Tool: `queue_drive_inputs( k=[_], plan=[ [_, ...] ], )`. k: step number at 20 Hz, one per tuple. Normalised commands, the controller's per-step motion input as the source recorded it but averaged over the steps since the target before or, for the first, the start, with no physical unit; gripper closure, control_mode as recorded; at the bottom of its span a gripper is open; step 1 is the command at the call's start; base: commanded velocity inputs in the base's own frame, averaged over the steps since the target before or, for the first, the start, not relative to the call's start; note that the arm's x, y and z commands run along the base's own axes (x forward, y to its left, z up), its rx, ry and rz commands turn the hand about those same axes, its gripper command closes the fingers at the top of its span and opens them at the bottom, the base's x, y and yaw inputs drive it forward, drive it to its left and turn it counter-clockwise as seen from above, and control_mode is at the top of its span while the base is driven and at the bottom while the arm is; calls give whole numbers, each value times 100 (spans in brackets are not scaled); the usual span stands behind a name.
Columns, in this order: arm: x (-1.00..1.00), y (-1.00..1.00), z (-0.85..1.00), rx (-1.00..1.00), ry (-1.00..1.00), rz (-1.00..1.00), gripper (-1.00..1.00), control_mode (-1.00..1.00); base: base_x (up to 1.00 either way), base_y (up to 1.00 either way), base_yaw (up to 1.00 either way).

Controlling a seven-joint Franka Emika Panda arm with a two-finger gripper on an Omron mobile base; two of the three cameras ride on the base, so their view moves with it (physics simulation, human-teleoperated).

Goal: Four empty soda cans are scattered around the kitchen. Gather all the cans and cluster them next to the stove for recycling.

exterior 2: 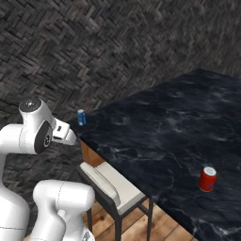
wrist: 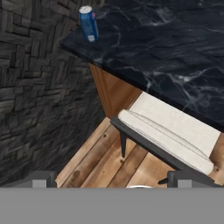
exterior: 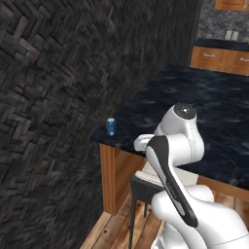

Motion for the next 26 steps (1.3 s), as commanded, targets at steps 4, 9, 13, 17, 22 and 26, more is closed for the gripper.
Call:
queue_drive_inputs(
  k=[4,9,13,17,22,26],
  plan=[
    [0,0,0,0,0,0,-100,100,0,0,0],
    [0,0,0,0,0,0,-100,100,12,2,-1],
    [42,4,13,0,15,-7,-100,-100,0,0,0],
    [45,9,24,0,20,0,-100,-100,0,0,0],
    [24,12,16,0,16,15,-100,-100,0,0,0],
    [29,11,0,-1,16,22,-100,-100,0,0,0]
  ],
)
